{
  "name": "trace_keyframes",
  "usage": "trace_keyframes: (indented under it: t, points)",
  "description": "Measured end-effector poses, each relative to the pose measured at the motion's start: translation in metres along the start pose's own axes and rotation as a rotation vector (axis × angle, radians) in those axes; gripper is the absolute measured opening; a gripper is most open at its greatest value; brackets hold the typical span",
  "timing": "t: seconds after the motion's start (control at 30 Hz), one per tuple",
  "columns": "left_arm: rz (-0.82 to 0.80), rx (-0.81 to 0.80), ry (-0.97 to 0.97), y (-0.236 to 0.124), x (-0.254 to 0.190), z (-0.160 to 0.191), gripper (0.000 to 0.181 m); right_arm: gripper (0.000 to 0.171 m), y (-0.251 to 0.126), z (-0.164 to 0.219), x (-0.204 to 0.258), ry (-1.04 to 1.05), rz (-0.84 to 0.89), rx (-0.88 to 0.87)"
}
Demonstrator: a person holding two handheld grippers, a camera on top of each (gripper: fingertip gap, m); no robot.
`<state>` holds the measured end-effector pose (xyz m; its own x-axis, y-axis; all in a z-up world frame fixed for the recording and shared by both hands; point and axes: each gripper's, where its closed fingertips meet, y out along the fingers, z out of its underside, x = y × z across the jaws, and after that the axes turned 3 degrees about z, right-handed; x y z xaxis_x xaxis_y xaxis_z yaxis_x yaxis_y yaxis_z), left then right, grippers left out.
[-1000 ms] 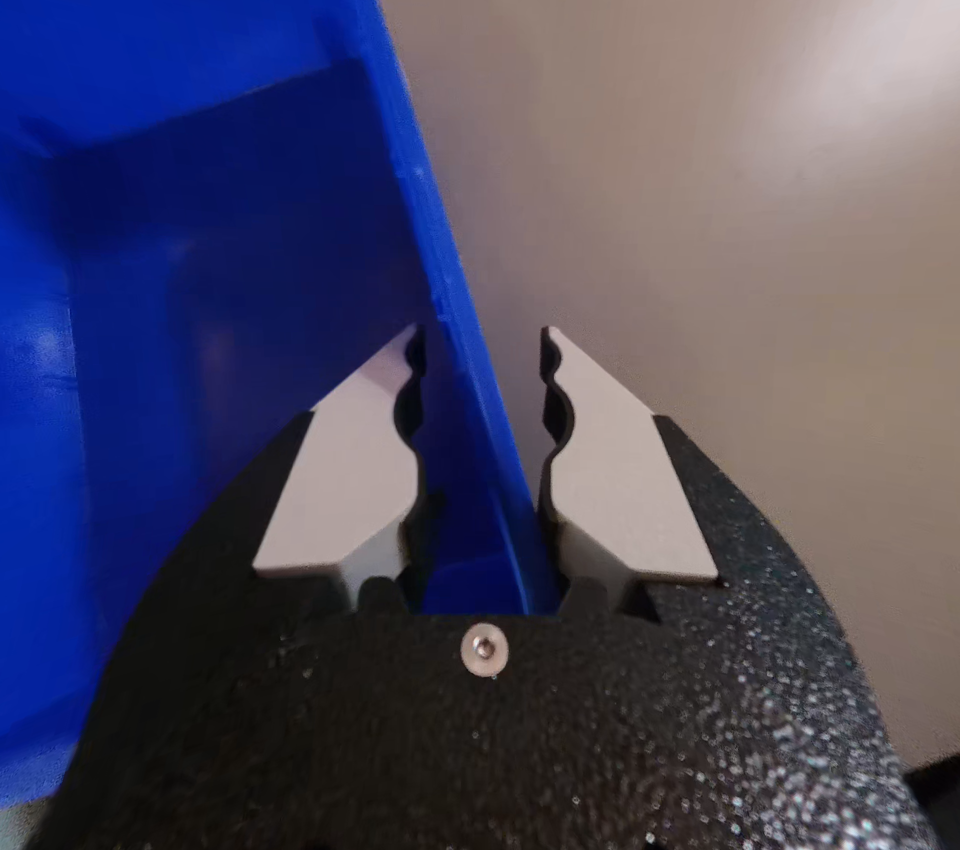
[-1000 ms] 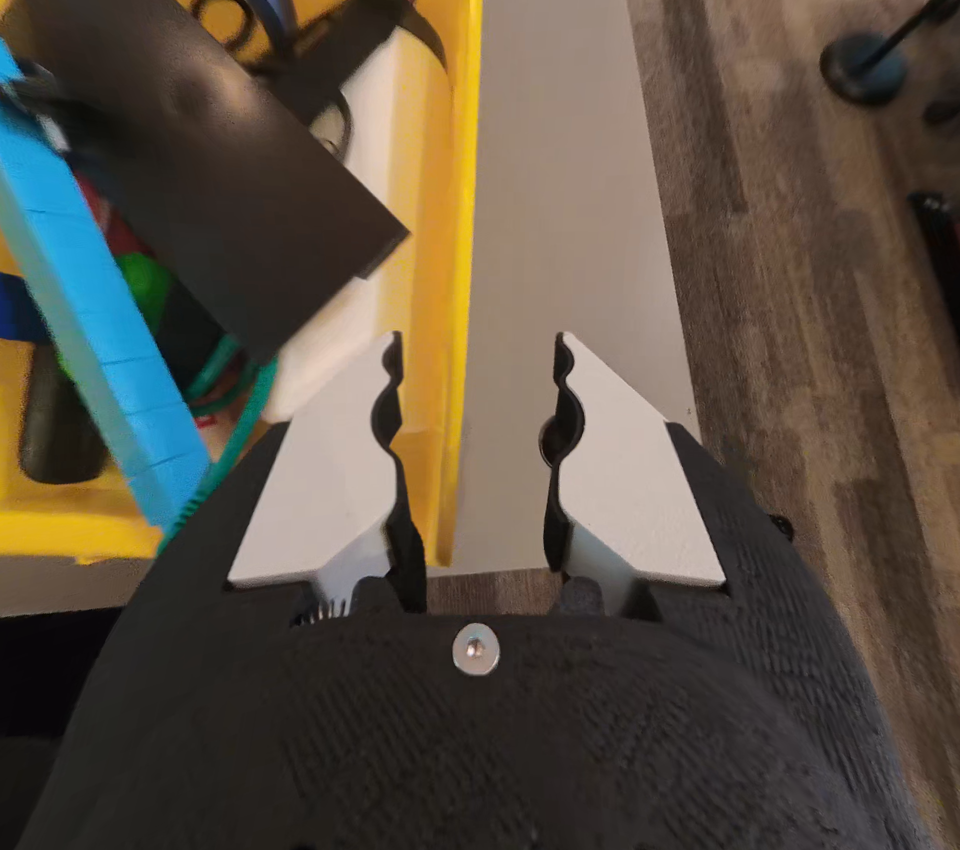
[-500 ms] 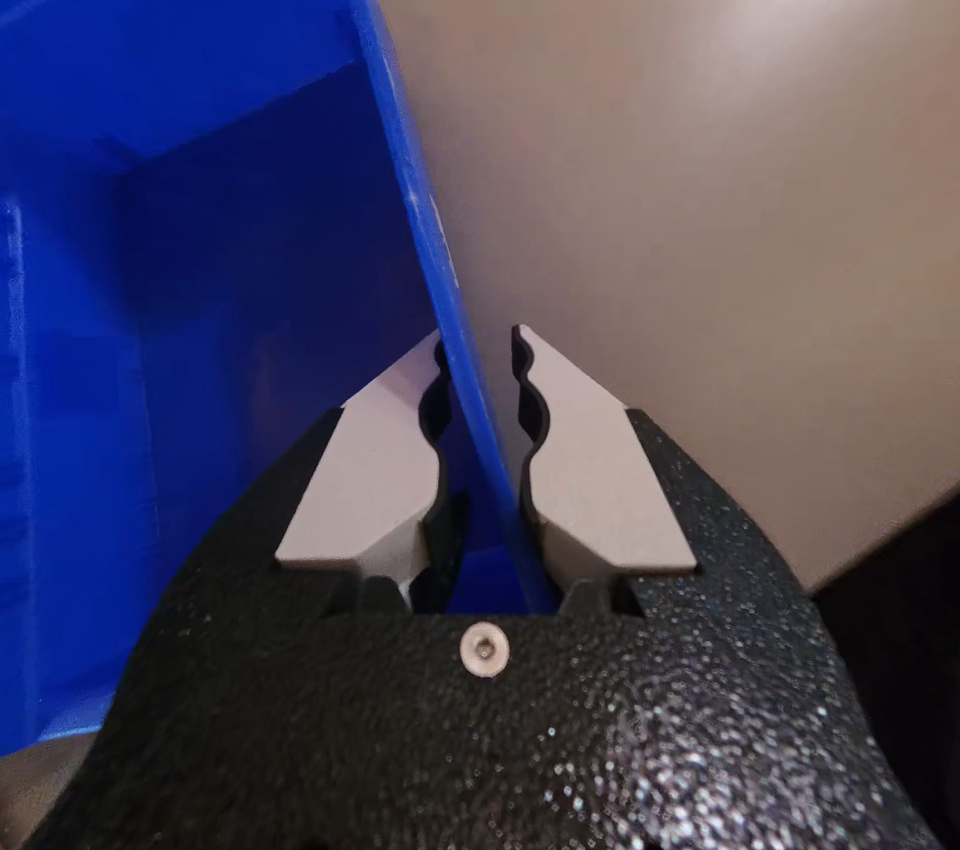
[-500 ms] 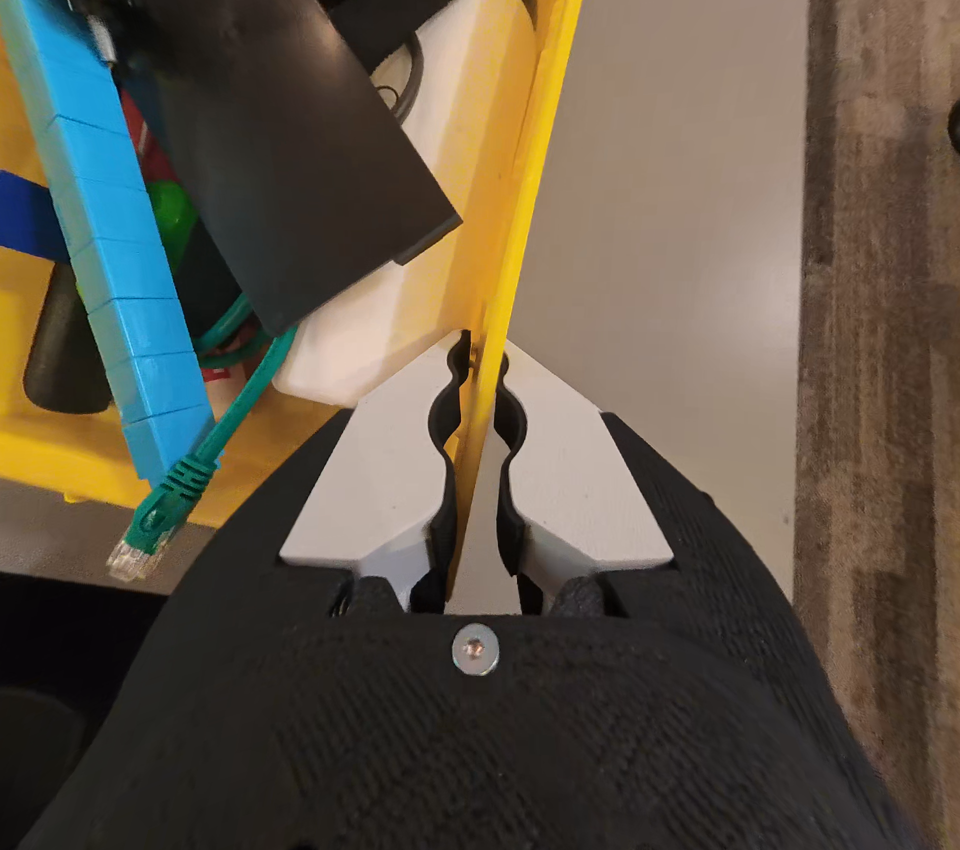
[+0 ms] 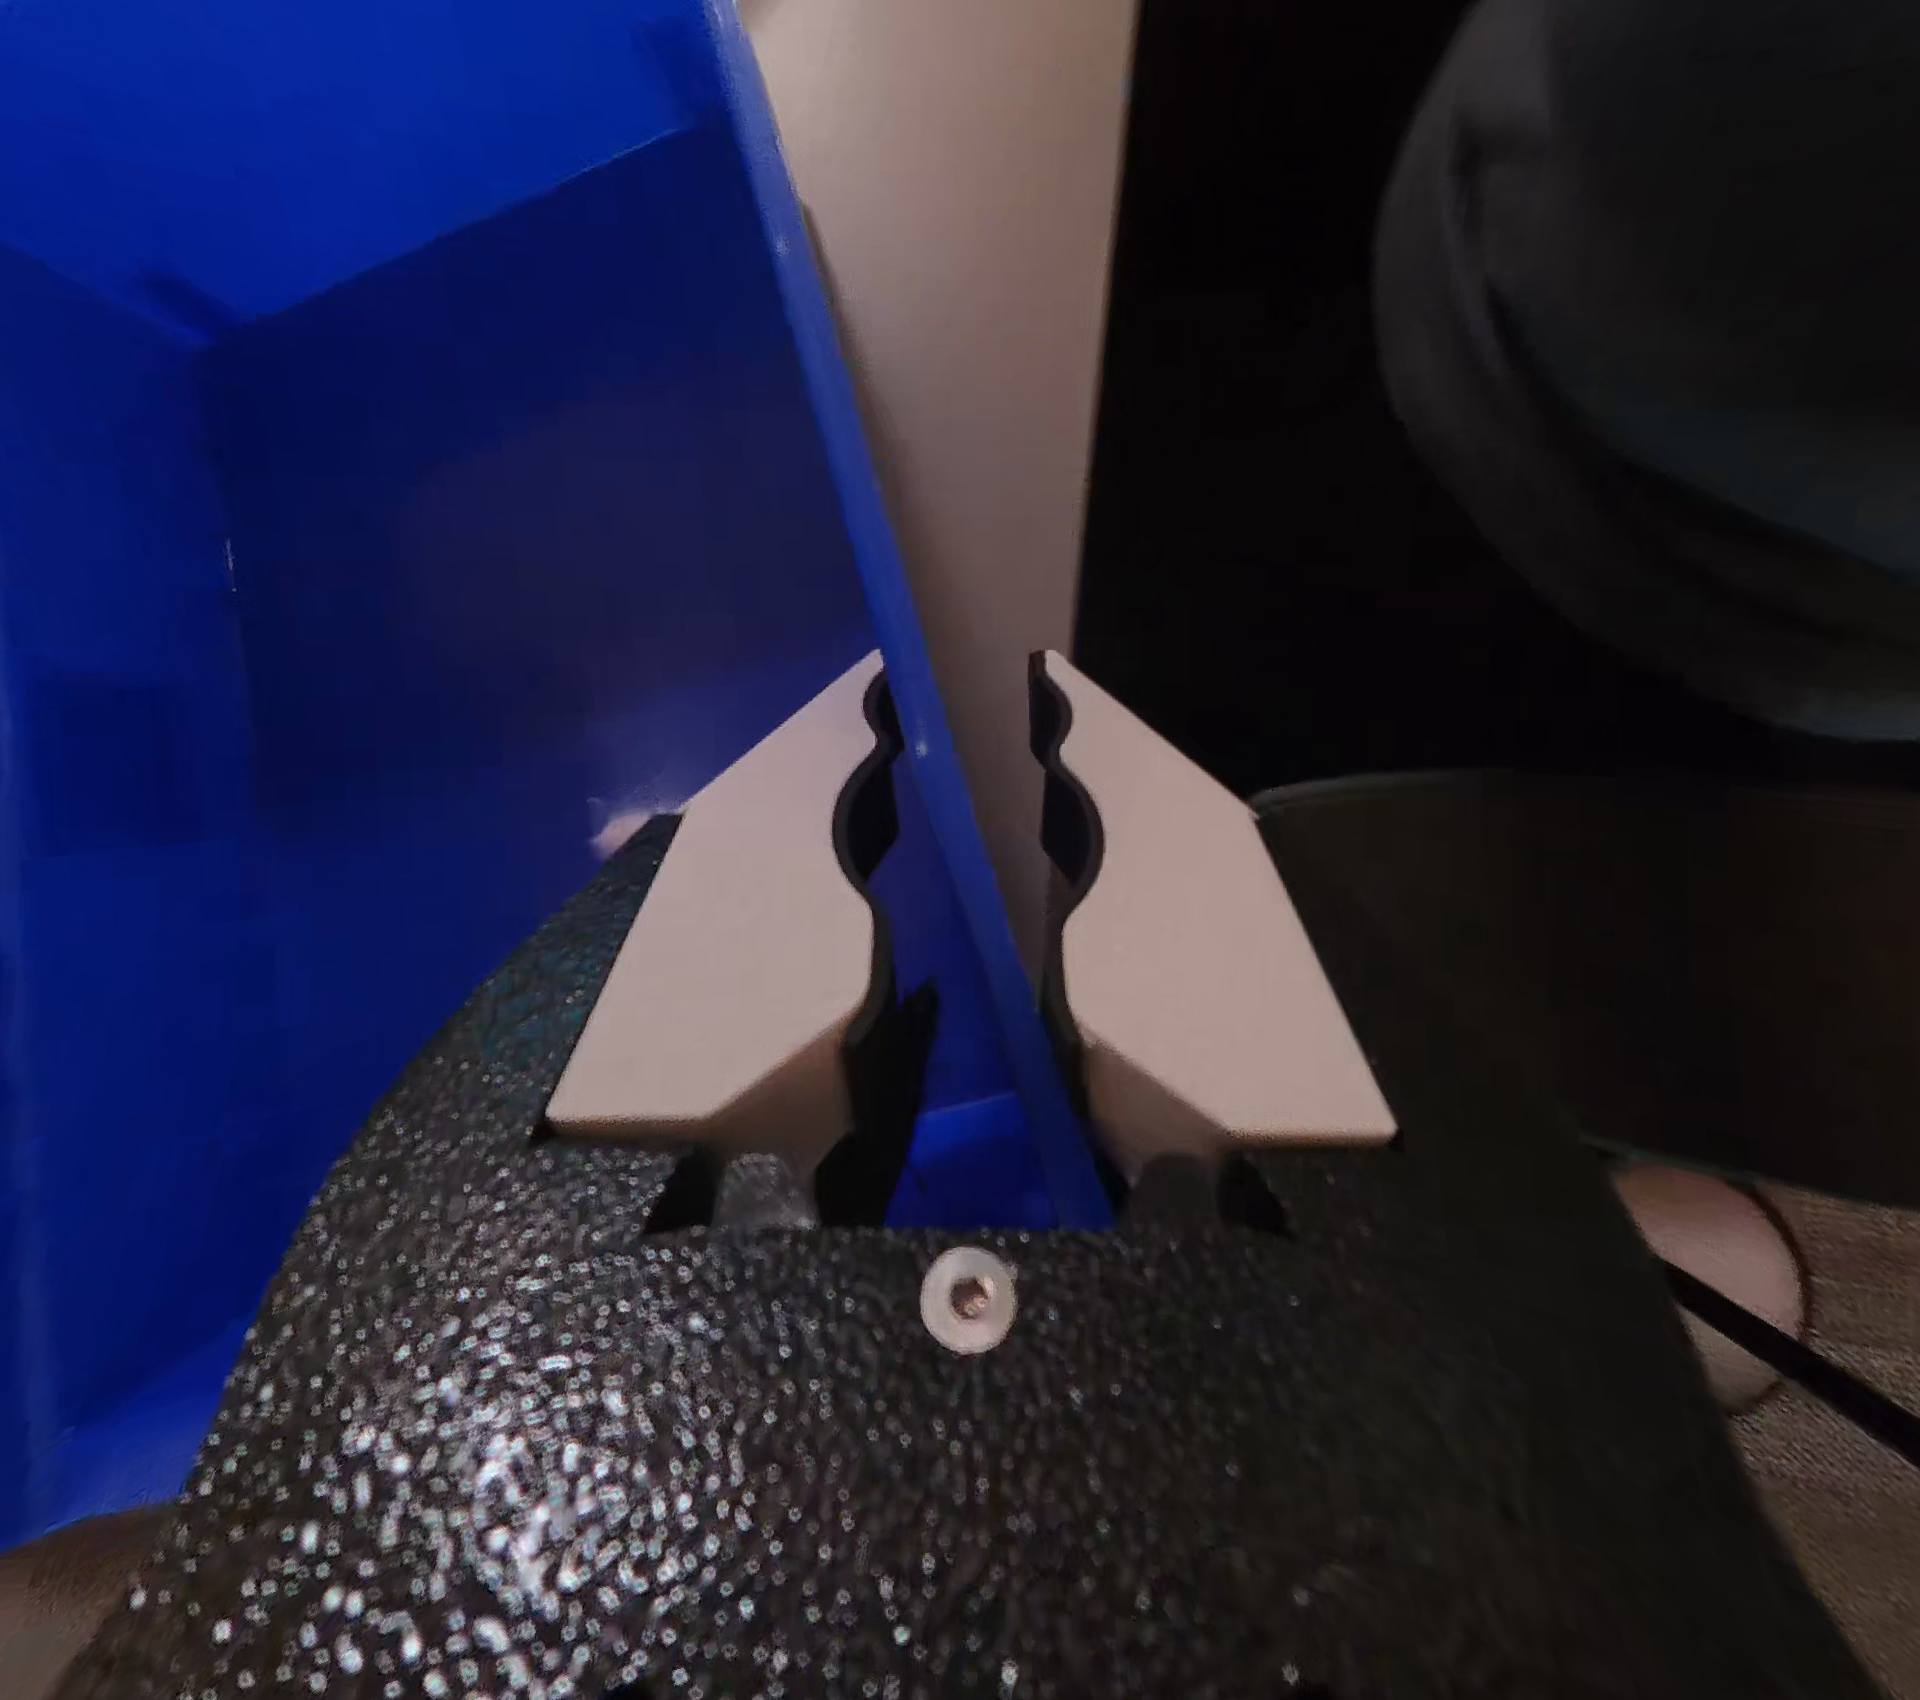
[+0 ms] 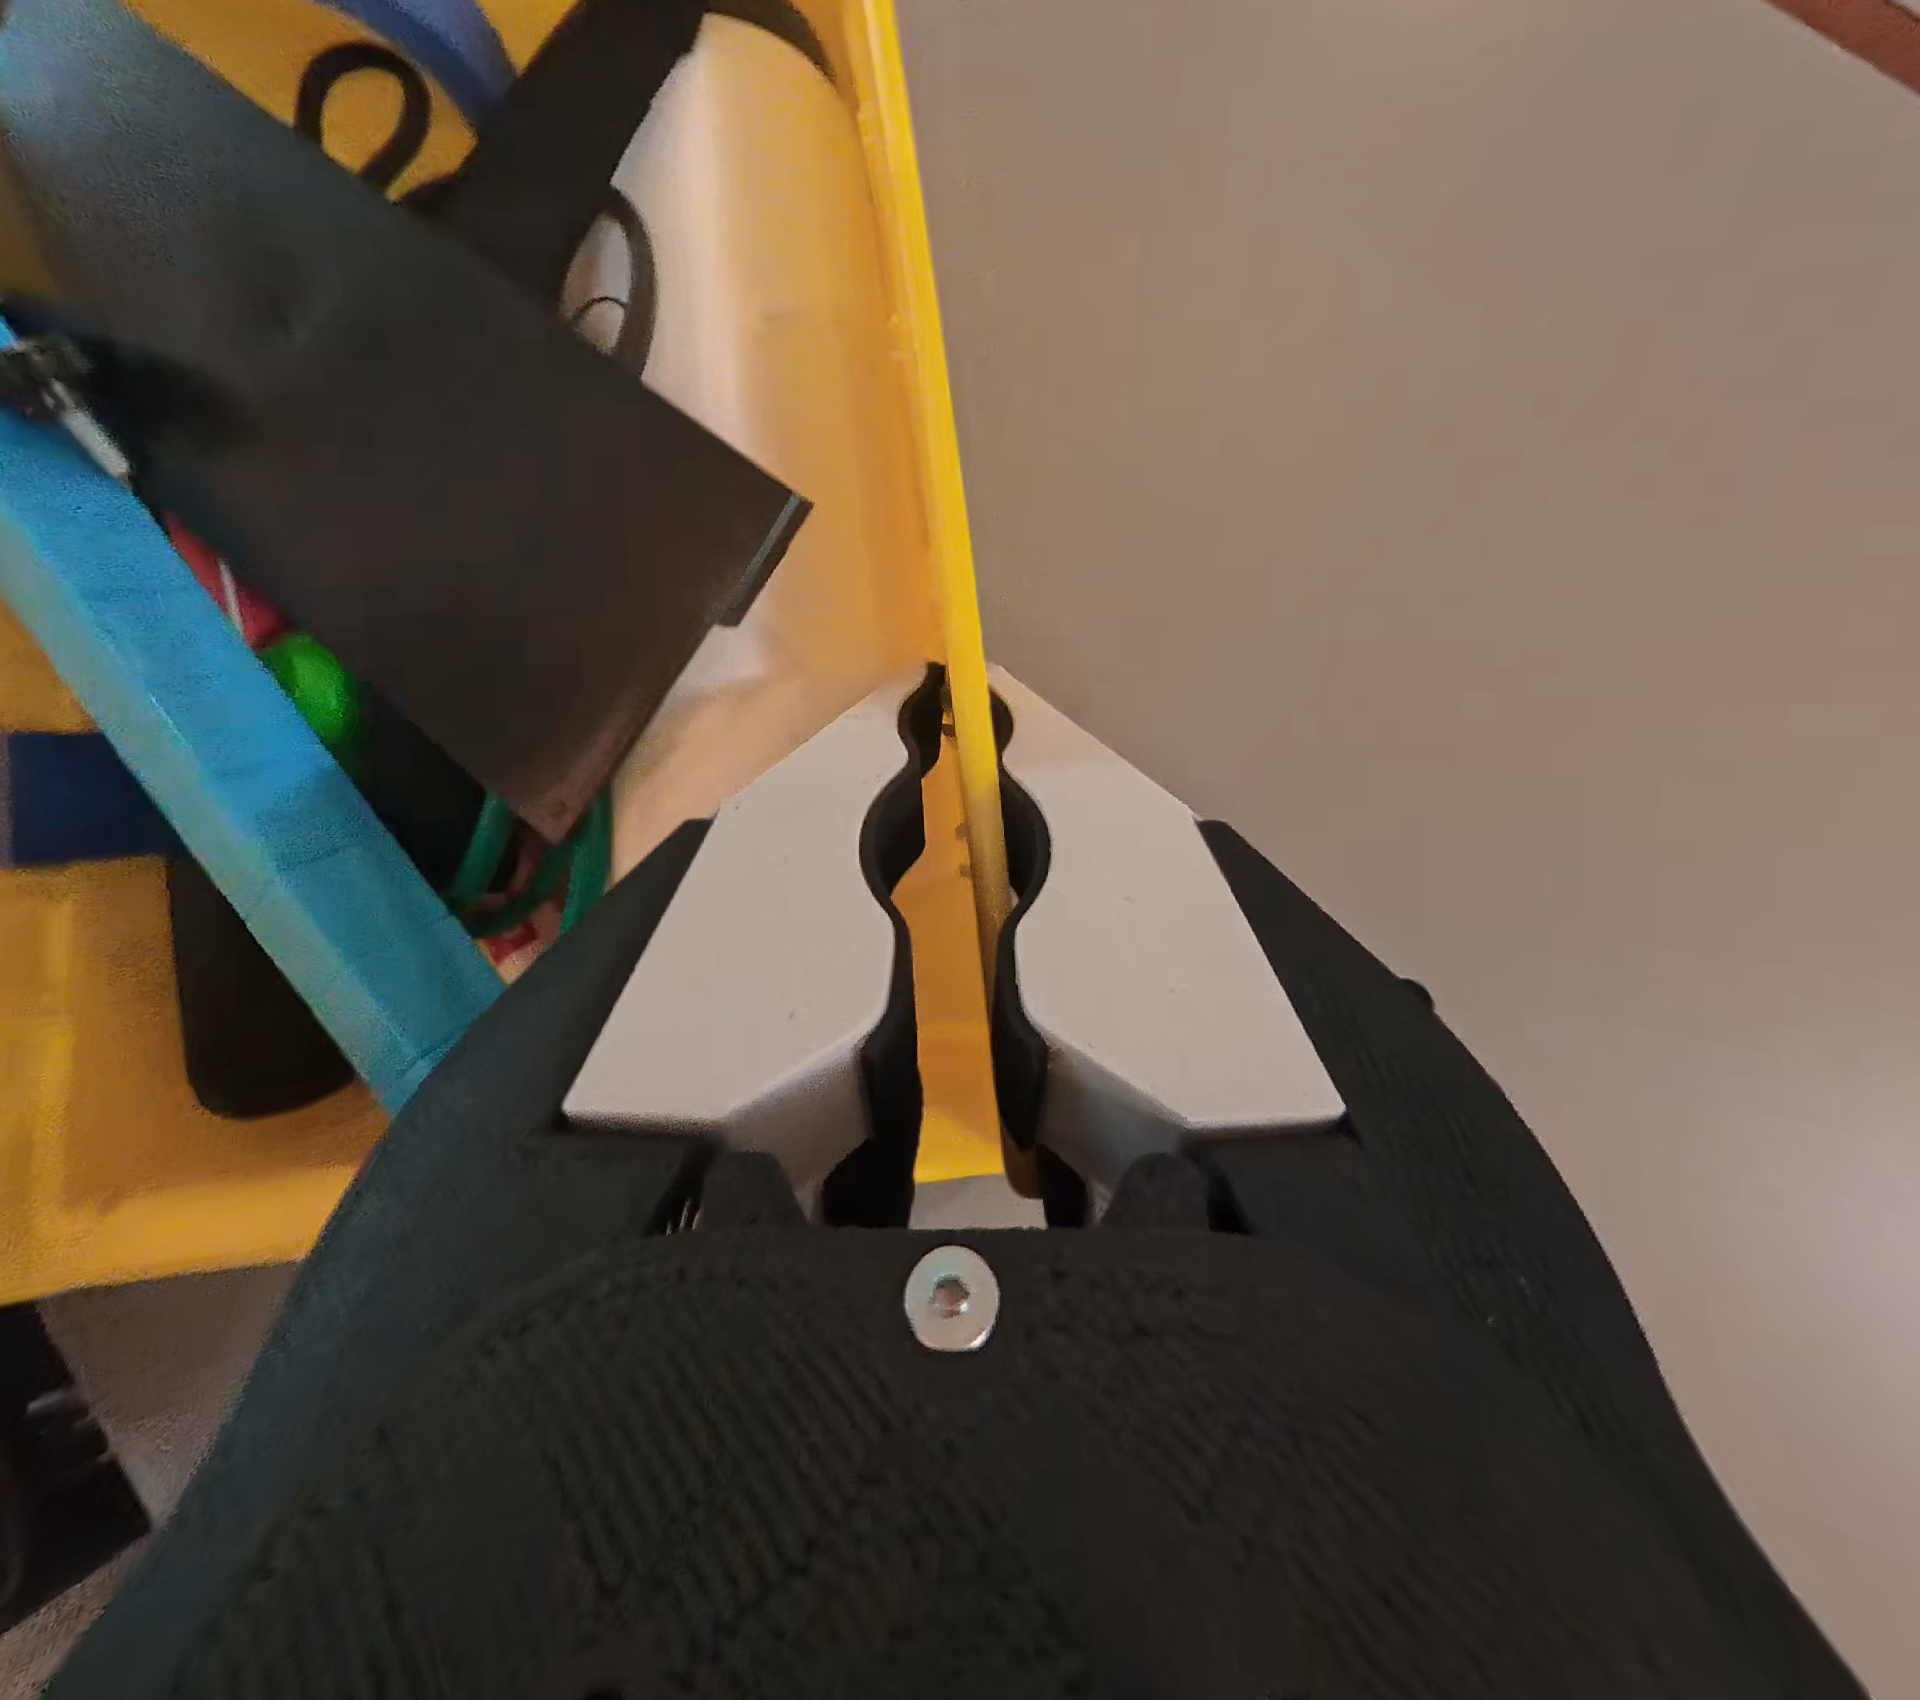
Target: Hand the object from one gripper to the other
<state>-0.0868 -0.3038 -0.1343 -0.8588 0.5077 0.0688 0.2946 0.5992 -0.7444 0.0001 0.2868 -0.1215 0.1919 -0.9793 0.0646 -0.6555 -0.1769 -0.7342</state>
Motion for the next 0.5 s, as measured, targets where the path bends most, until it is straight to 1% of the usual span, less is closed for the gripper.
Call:
trace_keyframes:
  t: [0.13, 0.23, 0.4, 0.5]
  points:
    - [0.137, -0.032, 0.015, -0.013, -0.036, -0.015, 0.018, 0.002, 0.048, -0.052, 0.015, -0.079, -0.087, 0.025]
    - [0.172, -0.036, 0.019, -0.021, -0.058, -0.021, 0.018, 0.002, 0.082, -0.087, 0.03, -0.136, -0.122, 0.021]
    - [0.213, -0.027, 0.05, -0.022, -0.074, -0.017, 0.015, 0.002, 0.139, -0.141, 0.071, -0.242, -0.226, 0.031]
    - [0.263, -0.035, 0.059, -0.026, -0.08, -0.023, 0.014, 0.008, 0.172, -0.175, 0.099, -0.261, -0.262, 0.032]
